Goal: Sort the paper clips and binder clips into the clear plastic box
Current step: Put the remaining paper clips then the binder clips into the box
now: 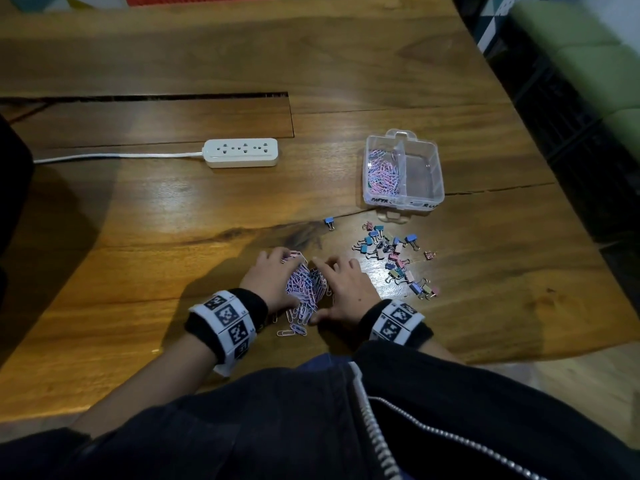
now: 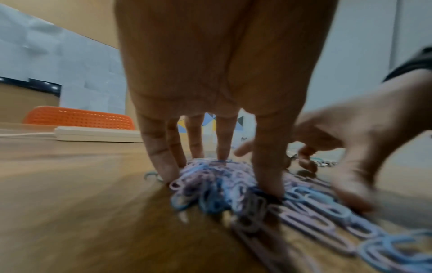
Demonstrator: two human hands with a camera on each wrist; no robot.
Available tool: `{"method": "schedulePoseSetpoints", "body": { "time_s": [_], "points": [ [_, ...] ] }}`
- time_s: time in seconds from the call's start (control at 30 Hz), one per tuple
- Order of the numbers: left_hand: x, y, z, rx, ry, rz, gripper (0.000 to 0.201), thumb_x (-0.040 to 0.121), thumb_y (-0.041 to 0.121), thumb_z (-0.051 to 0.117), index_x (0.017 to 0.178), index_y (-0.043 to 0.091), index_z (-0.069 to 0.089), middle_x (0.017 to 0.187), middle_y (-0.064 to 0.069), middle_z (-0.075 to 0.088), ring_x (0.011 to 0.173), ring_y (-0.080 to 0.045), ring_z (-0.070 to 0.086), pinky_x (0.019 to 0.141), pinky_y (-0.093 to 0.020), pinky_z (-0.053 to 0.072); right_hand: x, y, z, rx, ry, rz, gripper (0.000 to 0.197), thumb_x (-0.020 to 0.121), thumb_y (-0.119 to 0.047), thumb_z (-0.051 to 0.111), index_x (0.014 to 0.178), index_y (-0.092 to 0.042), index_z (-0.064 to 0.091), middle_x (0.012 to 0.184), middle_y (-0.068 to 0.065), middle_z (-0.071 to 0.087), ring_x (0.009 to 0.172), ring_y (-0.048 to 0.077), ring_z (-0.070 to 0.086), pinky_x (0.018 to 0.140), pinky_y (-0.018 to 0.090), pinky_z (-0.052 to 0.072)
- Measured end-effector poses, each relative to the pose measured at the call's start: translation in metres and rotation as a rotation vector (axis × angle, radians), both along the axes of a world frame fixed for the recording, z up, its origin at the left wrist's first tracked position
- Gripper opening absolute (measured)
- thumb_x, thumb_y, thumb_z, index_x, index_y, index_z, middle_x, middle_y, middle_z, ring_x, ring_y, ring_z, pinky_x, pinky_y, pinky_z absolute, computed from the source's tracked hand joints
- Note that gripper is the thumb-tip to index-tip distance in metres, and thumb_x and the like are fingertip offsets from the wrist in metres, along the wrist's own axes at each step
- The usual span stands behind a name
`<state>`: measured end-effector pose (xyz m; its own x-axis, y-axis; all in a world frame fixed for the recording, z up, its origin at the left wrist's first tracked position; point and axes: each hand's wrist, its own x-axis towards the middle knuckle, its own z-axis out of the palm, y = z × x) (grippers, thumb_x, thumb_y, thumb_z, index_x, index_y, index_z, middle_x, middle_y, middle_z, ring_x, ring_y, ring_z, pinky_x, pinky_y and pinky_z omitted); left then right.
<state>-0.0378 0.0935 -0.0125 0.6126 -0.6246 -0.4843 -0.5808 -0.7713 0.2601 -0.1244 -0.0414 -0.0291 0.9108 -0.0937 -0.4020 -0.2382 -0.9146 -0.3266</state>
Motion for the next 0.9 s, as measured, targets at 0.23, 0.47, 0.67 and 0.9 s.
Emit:
{"method": "schedulePoseSetpoints", "body": {
  "time_s": [0.23,0.47,0.67,0.9],
  "points": [
    [-0.011,-0.013,0.002,-0.084,-0.077,-0.079,0.032,0.092,0.014,0.046,0.123,0.014,0.049,0.123,-0.01,0.049,0.114,-0.027,0.043,0.092,-0.034,0.039,0.015,0.0,0.0,0.109,-0.079,-0.021,0.052,0.075,-0.018,0.066,0.124,-0.015,0.047,0.13,0.01,0.038,0.113,0.027,0.033,0.098,0.04,0.037],
    [-0.009,-0.005,0.009,-0.18,0.004,0.023,0.026,0.093,0.013,0.047,0.115,0.013,0.059,0.114,-0.009,0.061,0.105,-0.022,0.055,0.086,-0.028,0.043,0.018,0.001,-0.001,0.132,-0.12,-0.048,0.023,0.086,-0.012,0.054,0.108,-0.009,0.058,0.12,0.008,0.047,0.109,0.025,0.04,0.096,0.037,0.04],
    [0.005,-0.001,0.012,-0.274,0.233,0.215,0.019,0.085,0.012,0.06,0.103,0.01,0.067,0.104,-0.007,0.067,0.073,-0.009,0.057,0.067,-0.018,0.048,0.023,-0.003,0.0,0.169,-0.08,-0.117,0.024,0.084,-0.008,0.057,0.108,-0.007,0.06,0.118,0.01,0.052,0.11,0.026,0.048,0.101,0.037,0.042],
    [0.033,-0.022,0.032,-0.398,0.378,0.29,0.022,0.081,0.01,0.064,0.102,0.004,0.066,0.075,0.003,0.062,0.059,-0.003,0.057,0.049,-0.008,0.049,0.008,-0.016,0.014,0.393,-0.031,-0.393,0.025,0.082,-0.01,0.061,0.106,-0.004,0.06,0.113,0.01,0.056,0.106,0.024,0.052,0.086,0.024,0.04]
  ]
}}
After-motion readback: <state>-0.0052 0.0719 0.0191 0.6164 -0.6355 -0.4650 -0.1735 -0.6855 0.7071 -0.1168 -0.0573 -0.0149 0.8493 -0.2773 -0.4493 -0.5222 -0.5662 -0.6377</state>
